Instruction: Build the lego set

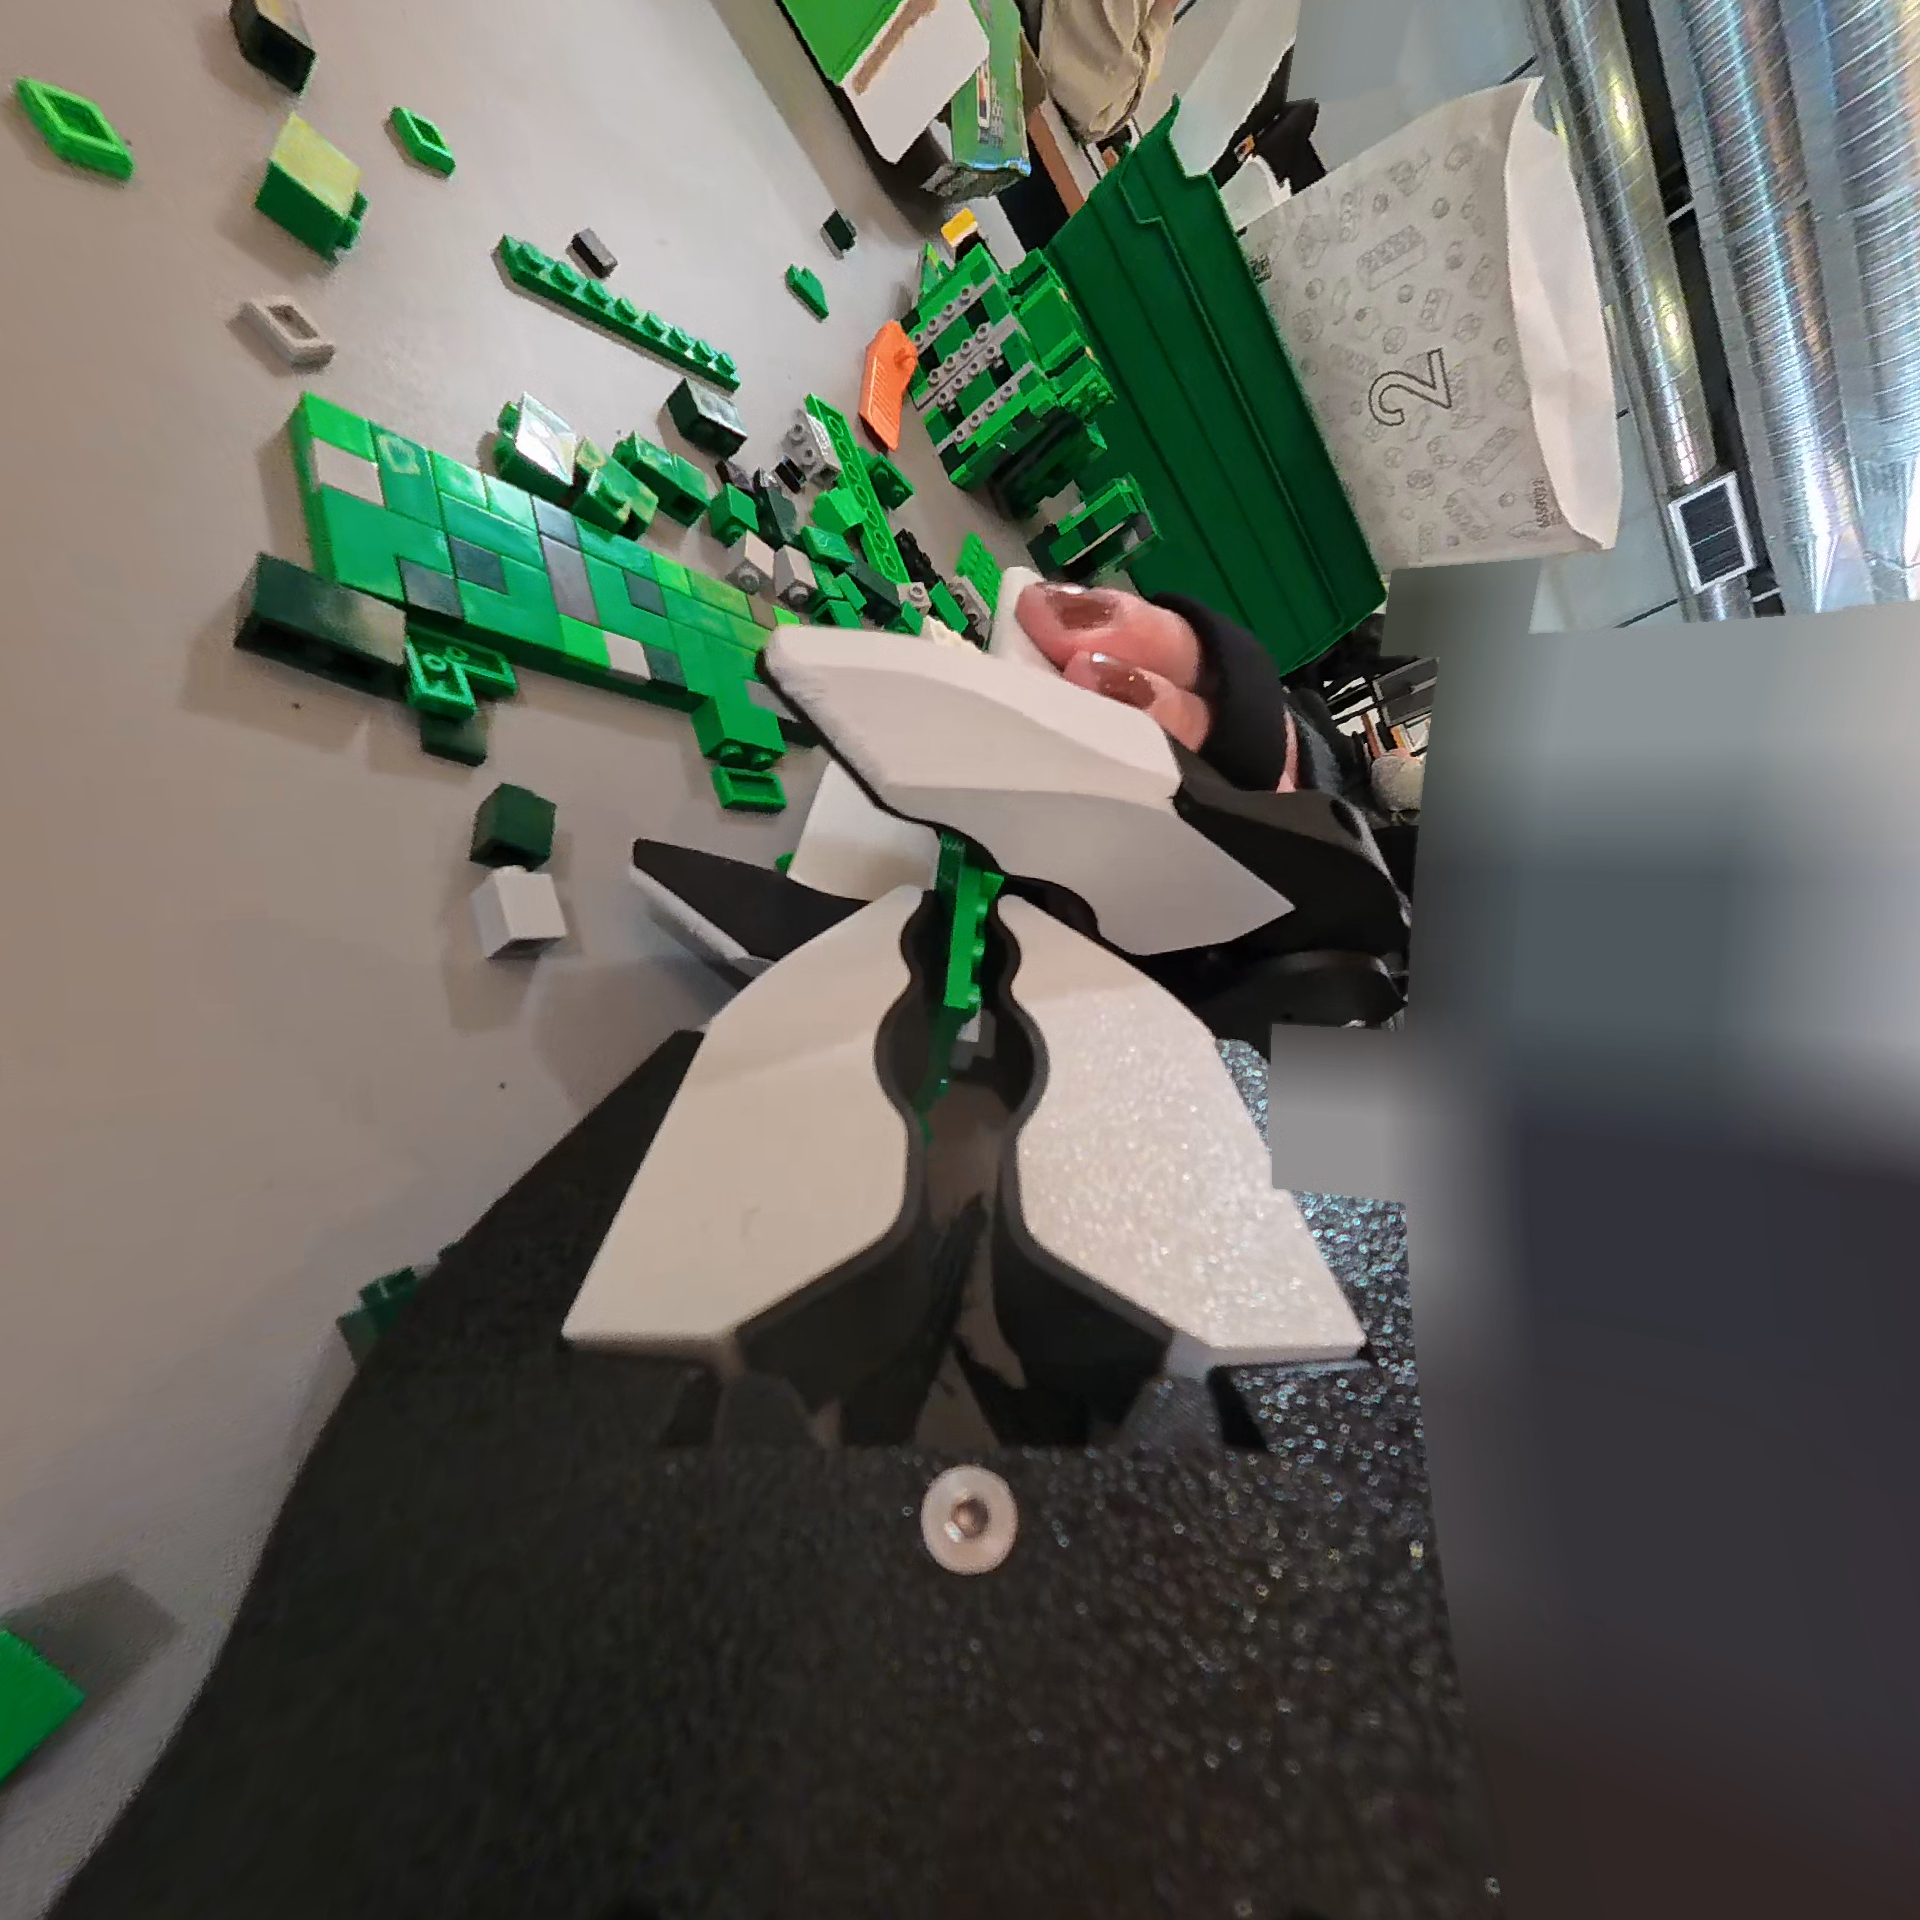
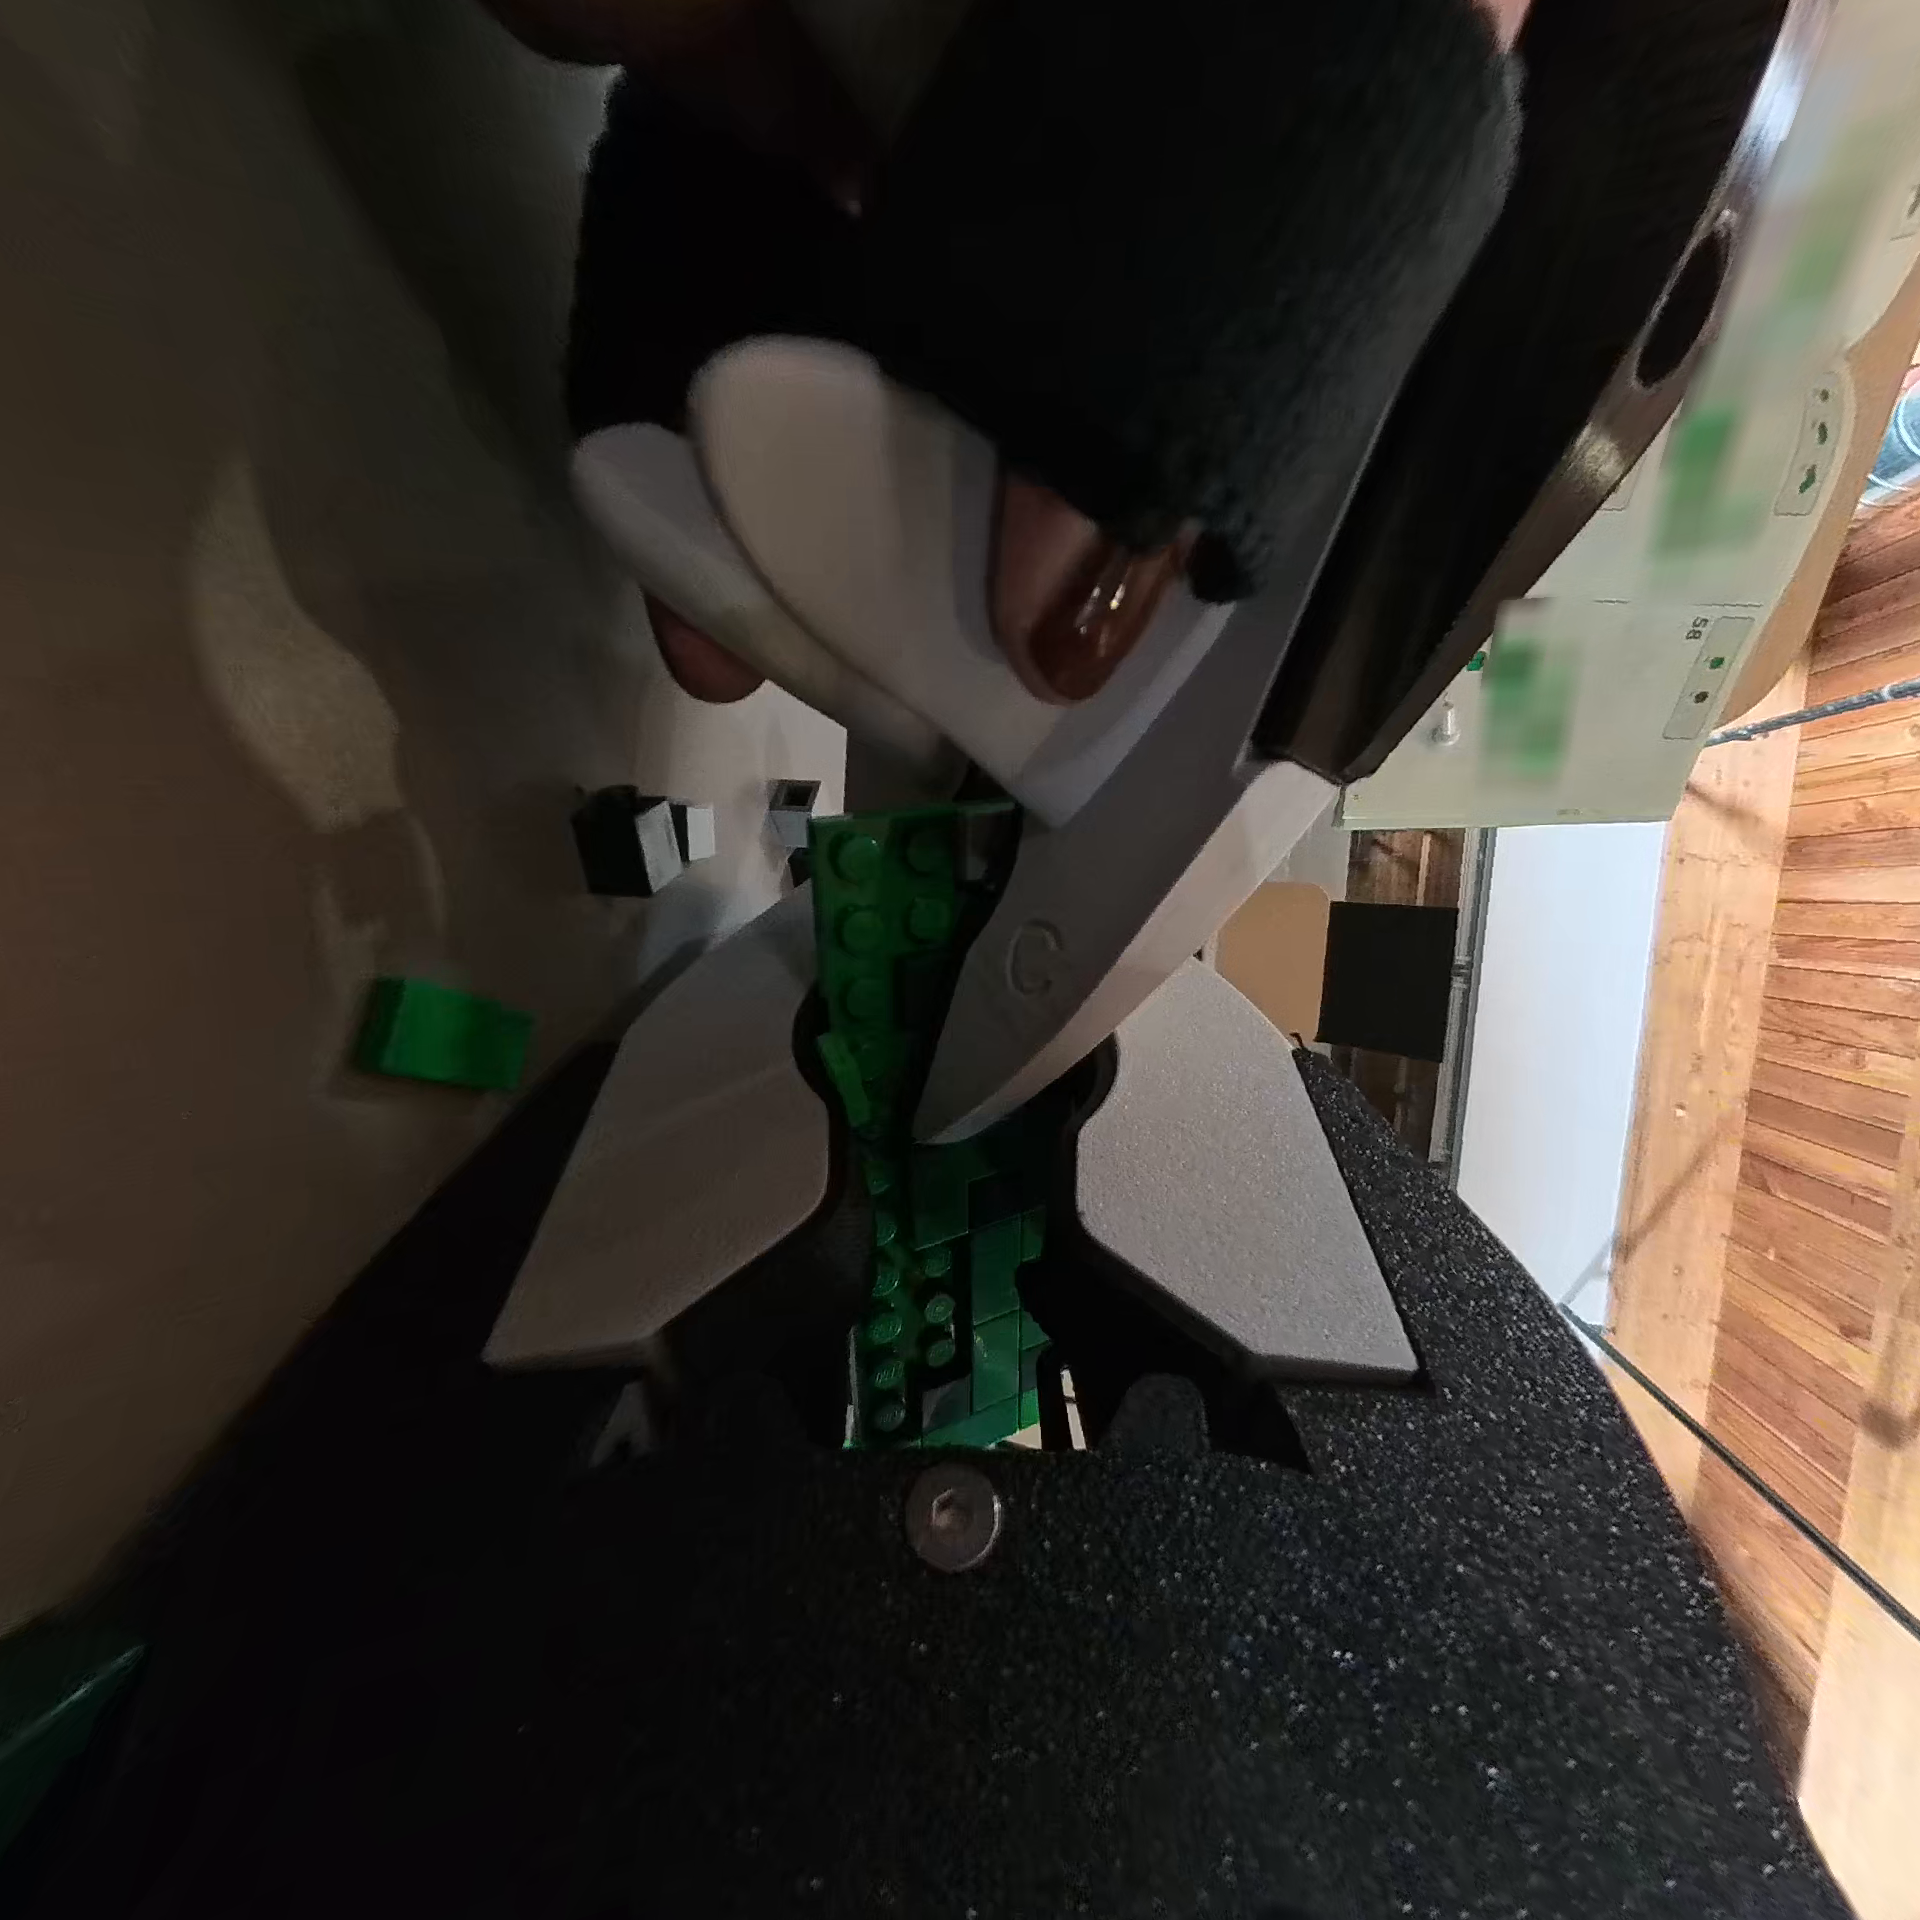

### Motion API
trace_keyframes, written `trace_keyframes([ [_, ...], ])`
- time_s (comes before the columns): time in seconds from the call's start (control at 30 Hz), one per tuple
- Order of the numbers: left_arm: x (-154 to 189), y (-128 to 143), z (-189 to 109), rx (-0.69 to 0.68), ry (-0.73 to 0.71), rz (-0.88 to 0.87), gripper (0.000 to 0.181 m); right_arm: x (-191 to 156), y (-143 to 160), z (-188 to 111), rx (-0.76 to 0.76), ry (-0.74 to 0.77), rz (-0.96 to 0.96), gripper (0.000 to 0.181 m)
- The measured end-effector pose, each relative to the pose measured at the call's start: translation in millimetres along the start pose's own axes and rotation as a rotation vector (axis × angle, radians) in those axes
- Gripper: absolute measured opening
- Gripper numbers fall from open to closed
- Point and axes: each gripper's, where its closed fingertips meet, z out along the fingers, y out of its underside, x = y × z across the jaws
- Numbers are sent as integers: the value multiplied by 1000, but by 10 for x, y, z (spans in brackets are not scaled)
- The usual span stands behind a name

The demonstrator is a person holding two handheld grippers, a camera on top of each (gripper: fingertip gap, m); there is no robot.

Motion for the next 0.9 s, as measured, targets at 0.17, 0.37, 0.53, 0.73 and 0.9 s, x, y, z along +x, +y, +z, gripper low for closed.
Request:
trace_keyframes([
  [0.17,7,-8,1,8,10,-13,8,20,14,-5,-25,19,-20,38],
  [0.37,9,-27,1,25,10,-16,7,39,33,-2,-53,37,-34,38],
  [0.53,2,-32,6,25,4,-10,8,15,30,2,-37,16,12,38],
  [0.73,-24,1,29,-24,-67,155,7,-56,18,-3,3,-54,99,38],
  [0.9,-15,22,39,-45,-66,188,12,-74,10,-4,19,-74,124,38],
])
